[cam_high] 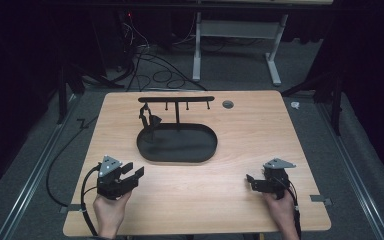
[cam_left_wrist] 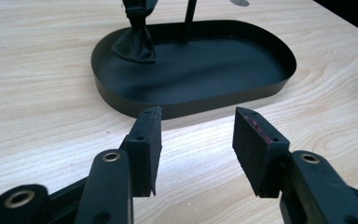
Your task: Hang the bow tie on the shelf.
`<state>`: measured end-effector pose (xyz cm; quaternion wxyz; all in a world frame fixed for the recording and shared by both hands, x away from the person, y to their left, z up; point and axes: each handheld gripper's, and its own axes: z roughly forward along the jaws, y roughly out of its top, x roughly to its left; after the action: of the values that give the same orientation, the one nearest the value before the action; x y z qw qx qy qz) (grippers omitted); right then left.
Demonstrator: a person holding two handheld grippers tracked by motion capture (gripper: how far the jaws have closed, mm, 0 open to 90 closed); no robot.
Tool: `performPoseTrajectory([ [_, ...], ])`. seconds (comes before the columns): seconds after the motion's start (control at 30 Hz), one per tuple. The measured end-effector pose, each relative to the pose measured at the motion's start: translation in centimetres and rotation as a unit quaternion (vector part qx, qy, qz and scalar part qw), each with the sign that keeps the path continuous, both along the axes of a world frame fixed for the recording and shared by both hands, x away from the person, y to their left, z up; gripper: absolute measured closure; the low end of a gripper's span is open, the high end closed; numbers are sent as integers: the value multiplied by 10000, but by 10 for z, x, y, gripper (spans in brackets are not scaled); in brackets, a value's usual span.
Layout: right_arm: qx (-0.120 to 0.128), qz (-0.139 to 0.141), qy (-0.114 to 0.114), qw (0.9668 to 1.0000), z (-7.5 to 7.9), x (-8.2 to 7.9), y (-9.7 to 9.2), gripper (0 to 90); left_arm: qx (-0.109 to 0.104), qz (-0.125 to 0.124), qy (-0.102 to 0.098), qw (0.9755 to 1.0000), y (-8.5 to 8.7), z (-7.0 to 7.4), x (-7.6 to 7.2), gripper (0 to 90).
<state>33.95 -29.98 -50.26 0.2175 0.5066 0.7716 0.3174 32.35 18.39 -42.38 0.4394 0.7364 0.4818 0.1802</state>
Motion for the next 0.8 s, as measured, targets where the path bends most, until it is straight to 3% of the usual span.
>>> performPoseTrajectory([
  [0.23, 1, -1, 1, 10000, 0, 0, 0, 201, 11, -39, 43, 10000, -4, -5, 1, 523],
  [0.7, 1, -2, 1, 10000, 0, 0, 0, 201, 74, -101, 337, 9994, -15, -28, 7, 519],
  [0.8, 1, -2, 0, 10000, 0, 0, 0, 201, 171, -118, 407, 9990, -18, -33, 9, 517],
])
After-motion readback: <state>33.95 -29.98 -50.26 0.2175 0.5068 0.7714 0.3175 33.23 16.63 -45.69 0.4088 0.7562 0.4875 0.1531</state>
